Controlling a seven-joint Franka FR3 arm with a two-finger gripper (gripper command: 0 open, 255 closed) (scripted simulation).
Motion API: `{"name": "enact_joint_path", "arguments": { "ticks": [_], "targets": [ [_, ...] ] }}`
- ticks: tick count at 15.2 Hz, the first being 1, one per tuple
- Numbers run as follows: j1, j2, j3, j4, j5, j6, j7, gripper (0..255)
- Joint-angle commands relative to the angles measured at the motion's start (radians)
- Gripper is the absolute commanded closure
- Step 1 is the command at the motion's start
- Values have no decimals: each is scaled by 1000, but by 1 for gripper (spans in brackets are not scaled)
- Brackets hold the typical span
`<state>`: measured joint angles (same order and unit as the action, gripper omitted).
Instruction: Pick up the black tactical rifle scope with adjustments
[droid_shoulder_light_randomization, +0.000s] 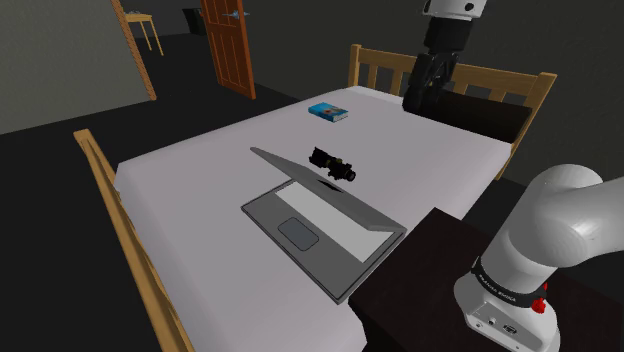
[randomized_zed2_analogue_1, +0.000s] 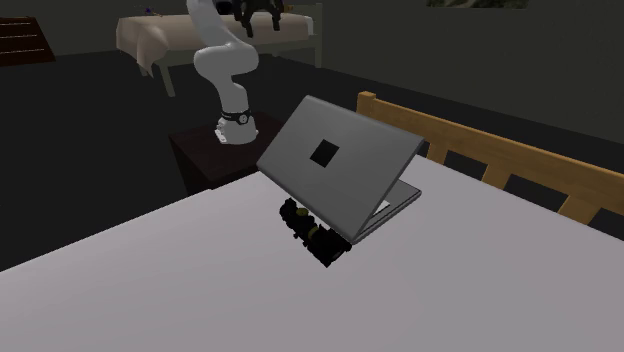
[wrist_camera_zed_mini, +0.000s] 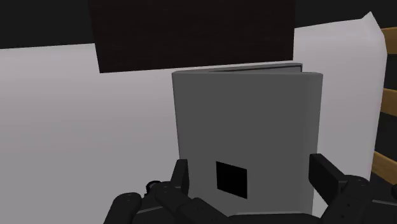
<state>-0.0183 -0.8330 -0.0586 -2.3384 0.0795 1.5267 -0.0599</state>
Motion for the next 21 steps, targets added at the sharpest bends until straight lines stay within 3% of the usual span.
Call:
{"name": "enact_joint_path", "arguments": {
  "ticks": [1, 11, 21],
  "targets": [
    [0, 0, 0, 0, 0, 0, 0, 0],
    [-2, 291, -47, -28, -33, 296, -83, 0],
    [-1, 655, -89, 80, -27, 531, -165, 0]
  ]
}}
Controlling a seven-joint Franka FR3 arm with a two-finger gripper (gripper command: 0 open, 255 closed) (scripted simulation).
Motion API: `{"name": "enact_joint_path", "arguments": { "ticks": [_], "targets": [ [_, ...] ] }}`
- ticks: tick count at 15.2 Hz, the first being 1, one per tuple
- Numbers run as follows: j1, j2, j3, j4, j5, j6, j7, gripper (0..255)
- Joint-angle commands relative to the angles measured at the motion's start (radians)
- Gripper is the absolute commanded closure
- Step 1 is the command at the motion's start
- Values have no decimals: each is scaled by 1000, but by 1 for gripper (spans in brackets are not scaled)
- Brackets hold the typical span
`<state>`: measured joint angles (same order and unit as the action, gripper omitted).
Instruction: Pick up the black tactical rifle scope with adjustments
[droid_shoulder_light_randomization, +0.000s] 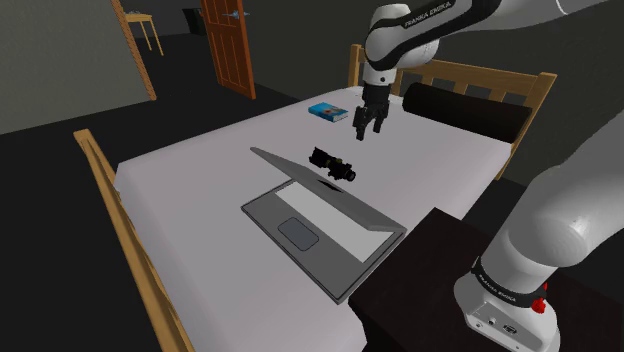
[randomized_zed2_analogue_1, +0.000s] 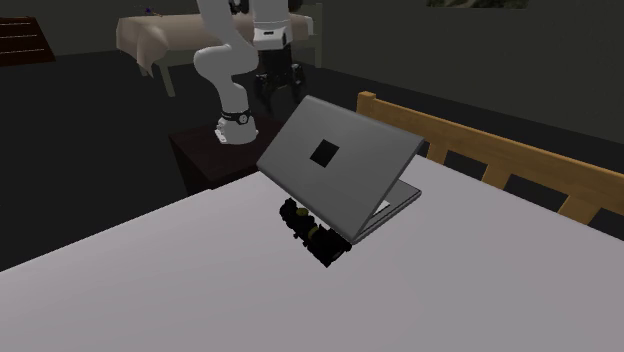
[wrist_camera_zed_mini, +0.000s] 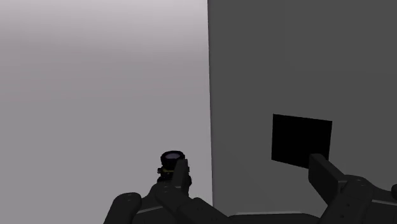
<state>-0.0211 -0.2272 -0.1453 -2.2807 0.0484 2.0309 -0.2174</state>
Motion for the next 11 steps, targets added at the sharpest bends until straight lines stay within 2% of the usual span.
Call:
{"name": "enact_joint_path", "arguments": {
  "ticks": [1, 11],
  "targets": [
    [2, 88, -6, 40, 8, 45, -16, 0],
    [-18, 480, -19, 291, 54, 163, -94, 0]
  ]
}}
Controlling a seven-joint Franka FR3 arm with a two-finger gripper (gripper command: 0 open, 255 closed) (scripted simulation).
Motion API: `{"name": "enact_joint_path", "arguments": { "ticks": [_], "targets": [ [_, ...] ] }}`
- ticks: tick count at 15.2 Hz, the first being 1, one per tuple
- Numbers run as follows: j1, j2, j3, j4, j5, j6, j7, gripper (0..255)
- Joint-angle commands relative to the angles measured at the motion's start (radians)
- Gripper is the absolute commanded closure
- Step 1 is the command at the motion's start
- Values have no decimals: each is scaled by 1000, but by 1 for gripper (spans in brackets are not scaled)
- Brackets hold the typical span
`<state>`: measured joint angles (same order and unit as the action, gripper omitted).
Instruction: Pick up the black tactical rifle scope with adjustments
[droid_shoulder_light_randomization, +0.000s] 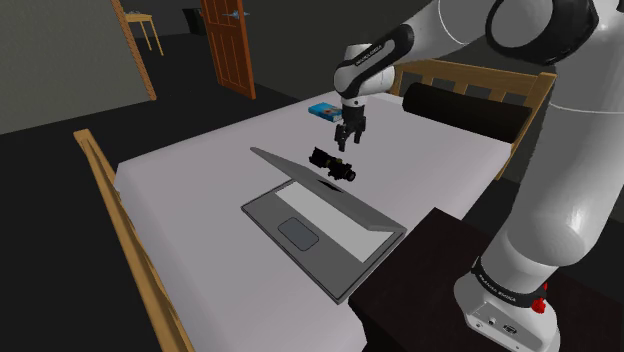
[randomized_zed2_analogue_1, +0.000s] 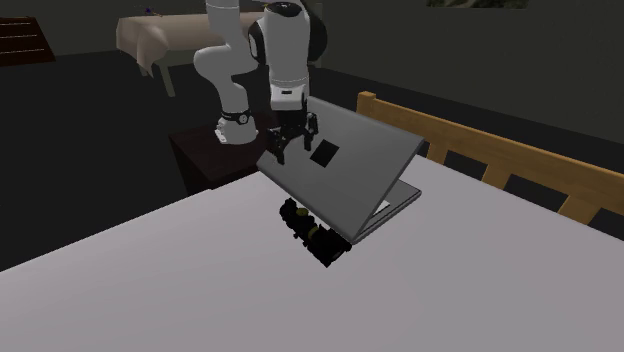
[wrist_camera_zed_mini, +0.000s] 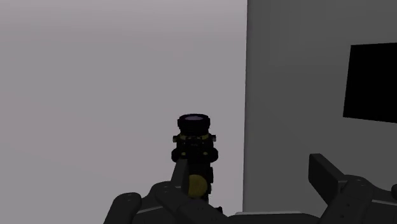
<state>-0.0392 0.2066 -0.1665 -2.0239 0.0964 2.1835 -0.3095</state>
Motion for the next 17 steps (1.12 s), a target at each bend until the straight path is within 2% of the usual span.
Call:
{"name": "enact_joint_path", "arguments": {
  "ticks": [1, 6, 12, 17],
  "targets": [
    [-4, 86, 3, 66, 10, 15, -9, 0],
    [-27, 287, 10, 251, 28, 23, -33, 0],
    [-57, 527, 19, 514, 35, -10, -46, 0],
    [-61, 570, 24, 515, 41, 32, -49, 0]
  ]
}}
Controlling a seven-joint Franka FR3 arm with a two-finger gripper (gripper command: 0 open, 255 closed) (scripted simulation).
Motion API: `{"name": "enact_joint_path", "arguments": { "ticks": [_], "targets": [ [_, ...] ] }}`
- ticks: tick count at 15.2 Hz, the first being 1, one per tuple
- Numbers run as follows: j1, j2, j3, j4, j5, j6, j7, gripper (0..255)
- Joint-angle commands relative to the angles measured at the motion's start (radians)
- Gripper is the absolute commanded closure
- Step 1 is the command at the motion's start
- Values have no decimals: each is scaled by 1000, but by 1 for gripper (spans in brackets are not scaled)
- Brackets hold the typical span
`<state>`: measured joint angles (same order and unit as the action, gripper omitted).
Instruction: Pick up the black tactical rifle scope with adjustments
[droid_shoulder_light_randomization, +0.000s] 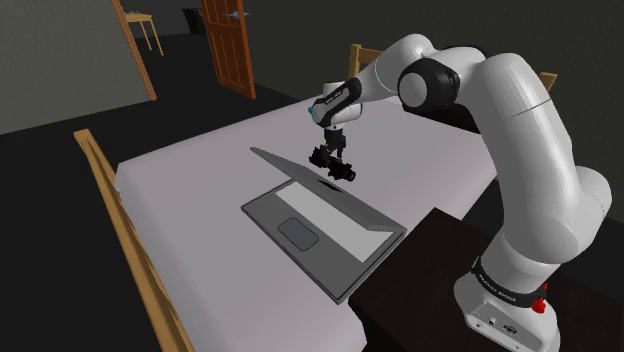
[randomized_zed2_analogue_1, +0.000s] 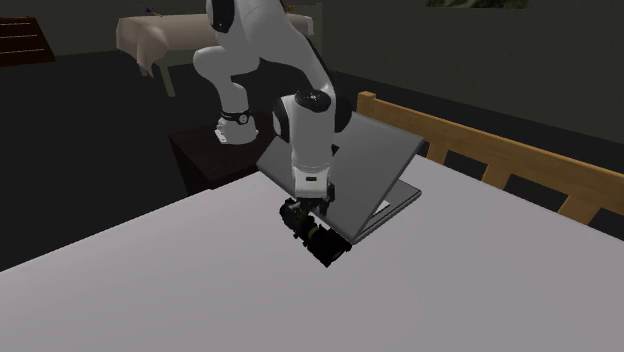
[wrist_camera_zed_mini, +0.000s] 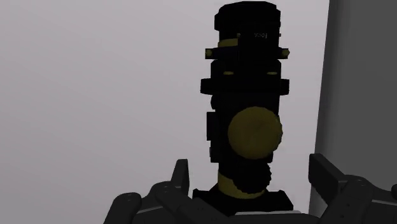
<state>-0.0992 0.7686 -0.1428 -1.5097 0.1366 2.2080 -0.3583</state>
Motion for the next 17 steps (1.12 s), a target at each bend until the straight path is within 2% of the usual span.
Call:
{"name": "enact_joint_path", "arguments": {
  "ticks": [1, 4, 5, 17],
  "targets": [
    [-1, 17, 2, 2, 2, 15, -1, 0],
    [-2, 31, 3, 4, 4, 27, -2, 0],
    [-2, 32, 4, 8, 4, 25, -2, 255],
    [0, 4, 0, 1, 0, 4, 0, 255]
  ]
}}
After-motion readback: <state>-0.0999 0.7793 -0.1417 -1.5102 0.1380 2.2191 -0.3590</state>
